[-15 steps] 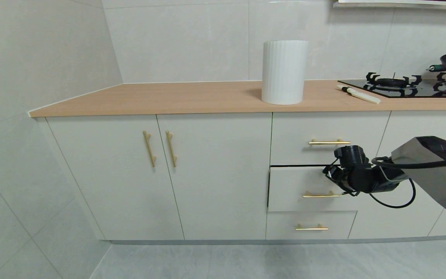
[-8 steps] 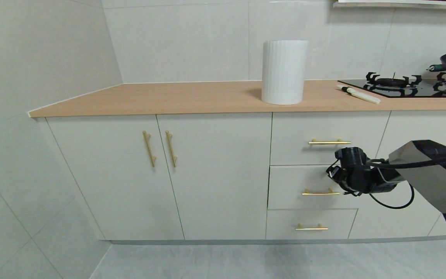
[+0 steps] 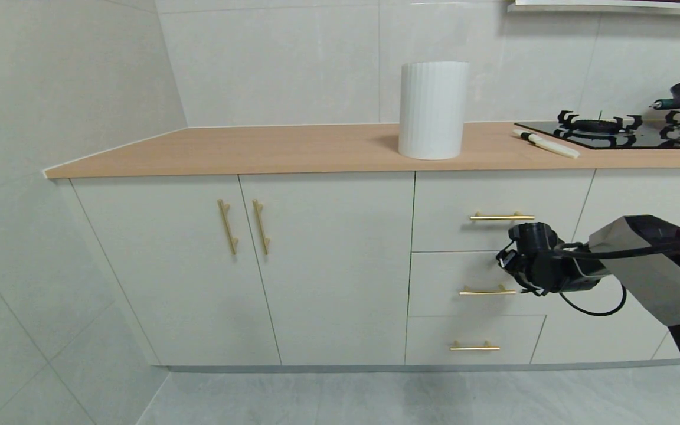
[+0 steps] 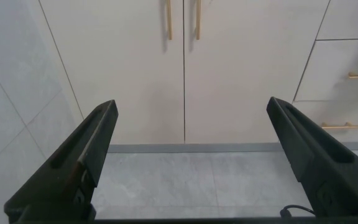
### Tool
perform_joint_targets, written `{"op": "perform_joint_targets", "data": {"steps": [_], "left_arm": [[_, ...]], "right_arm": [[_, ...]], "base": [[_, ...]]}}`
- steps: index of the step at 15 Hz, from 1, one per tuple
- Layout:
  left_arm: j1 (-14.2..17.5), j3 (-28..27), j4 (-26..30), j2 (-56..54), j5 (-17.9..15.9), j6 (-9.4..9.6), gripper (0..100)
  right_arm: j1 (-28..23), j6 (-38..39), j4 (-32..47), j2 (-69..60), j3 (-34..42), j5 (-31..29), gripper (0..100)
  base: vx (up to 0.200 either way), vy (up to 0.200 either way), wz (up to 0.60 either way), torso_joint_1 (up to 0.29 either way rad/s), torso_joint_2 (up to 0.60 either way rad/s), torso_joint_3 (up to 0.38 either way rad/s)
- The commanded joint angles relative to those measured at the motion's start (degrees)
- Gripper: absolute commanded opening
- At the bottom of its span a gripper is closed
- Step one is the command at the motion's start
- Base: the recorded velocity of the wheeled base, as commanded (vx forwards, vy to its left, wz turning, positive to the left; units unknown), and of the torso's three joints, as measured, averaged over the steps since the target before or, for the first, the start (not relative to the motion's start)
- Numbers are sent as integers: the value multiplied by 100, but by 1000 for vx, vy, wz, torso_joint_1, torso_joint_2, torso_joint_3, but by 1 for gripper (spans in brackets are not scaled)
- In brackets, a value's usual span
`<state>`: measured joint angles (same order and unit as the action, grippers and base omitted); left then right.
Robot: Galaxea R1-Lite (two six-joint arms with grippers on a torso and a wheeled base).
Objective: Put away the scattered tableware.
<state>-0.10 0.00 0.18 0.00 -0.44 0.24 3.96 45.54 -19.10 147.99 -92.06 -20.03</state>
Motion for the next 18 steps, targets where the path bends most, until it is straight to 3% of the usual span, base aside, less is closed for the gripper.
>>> {"op": "perform_joint_targets", "data": {"steps": [1, 6, 10, 12, 13, 14, 16, 18], "left_arm": [[1, 0, -1, 0, 0, 2, 100], [1, 0, -1, 0, 0, 2, 100], [1, 0, -1, 0, 0, 2, 100], [1, 0, -1, 0, 0, 2, 100], [1, 0, -1, 0, 0, 2, 100], [1, 0, -1, 0, 0, 2, 100], [1, 0, -1, 0, 0, 2, 100], [1, 0, -1, 0, 0, 2, 100]], "right_arm": [[-1, 7, -32, 37, -57, -1, 100], [-1, 7, -32, 72, -154, -19, 100], [26, -2, 91, -341, 356, -10, 100], [193, -28, 56, -1633, 1621, 61, 100], [219, -54, 65, -1906, 1832, 61, 100], [263, -344, 56, -2996, 2711, 166, 100], [254, -881, 56, -4543, 3783, 632, 100], [254, -1487, 73, -6010, 4618, 728, 100]], "base": [[0, 0, 0, 0, 0, 0], [0, 0, 0, 0, 0, 0], [0, 0, 0, 0, 0, 0], [0, 0, 0, 0, 0, 0], [0, 0, 0, 0, 0, 0], [0, 0, 0, 0, 0, 0], [0, 0, 0, 0, 0, 0], [0, 0, 0, 0, 0, 0]]}}
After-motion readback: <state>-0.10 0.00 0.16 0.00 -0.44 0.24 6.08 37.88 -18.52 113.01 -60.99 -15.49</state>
